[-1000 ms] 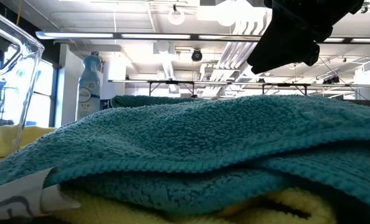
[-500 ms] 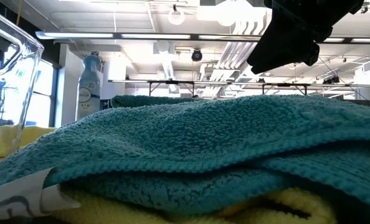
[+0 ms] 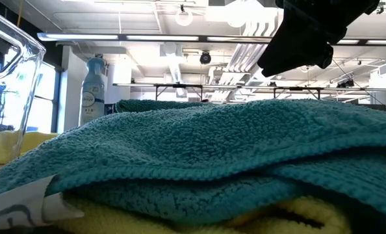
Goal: Sort microfiber towel by color & place in baskets
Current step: Put the yellow microfiber towel into the bottom transparent bin, then put the blue microfiber towel into the top transparent bin
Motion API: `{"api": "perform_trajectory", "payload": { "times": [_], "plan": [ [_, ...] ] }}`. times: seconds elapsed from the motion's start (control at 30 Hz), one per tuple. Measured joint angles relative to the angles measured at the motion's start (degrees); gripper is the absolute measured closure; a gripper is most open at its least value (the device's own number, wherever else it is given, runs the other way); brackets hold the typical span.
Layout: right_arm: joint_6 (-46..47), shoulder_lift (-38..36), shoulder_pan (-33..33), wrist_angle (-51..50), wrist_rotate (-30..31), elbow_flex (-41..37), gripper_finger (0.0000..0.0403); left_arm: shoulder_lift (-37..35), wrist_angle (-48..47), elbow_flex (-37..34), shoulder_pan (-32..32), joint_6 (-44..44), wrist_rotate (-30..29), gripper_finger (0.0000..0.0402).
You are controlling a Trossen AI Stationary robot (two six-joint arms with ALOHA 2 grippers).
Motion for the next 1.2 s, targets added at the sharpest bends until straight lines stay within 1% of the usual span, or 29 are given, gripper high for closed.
{"api": "perform_trajectory", "payload": {
  "times": [0.17,0.23,0.5,0.63,0.77,0.93,1.07,1.2],
  "plan": [
    [0.1,0.0,0.0,0.1,0.0,0.0,0.0277,-0.1,0.4,-0.4,0.4,-1.4,0.4,0.04],
    [0.2,0.0,0.0,0.2,0.0,0.0,0.0277,-0.7,0.4,-0.4,0.8,-1.4,1.0,0.0394],
    [0.1,0.0,0.0,0.2,0.0,0.0,0.0277,-6.4,-2.0,-0.4,2.7,-0.1,1.5,0.0337],
    [-0.3,0.0,0.0,0.2,0.0,0.0,0.0277,-10.1,-4.9,-0.4,3.7,4.1,1.3,0.0313],
    [-0.3,0.0,-0.5,0.2,0.0,0.0,0.0277,-13.9,-8.5,-0.4,5.6,8.9,1.1,0.0308],
    [-0.3,0.0,-1.0,0.3,0.0,0.0,0.0277,-17.9,-11.9,-0.4,7.9,10.5,-3.7,0.0307],
    [-2.1,0.0,-2.1,0.3,-0.1,0.0,0.0277,-20.4,-13.7,-0.5,9.1,17.3,-8.5,0.0307],
    [-3.2,0.0,-4.2,1.5,-0.3,0.0,0.0277,-24.3,-13.6,-3.3,10.4,22.2,-13.7,0.0307]
  ]
}}
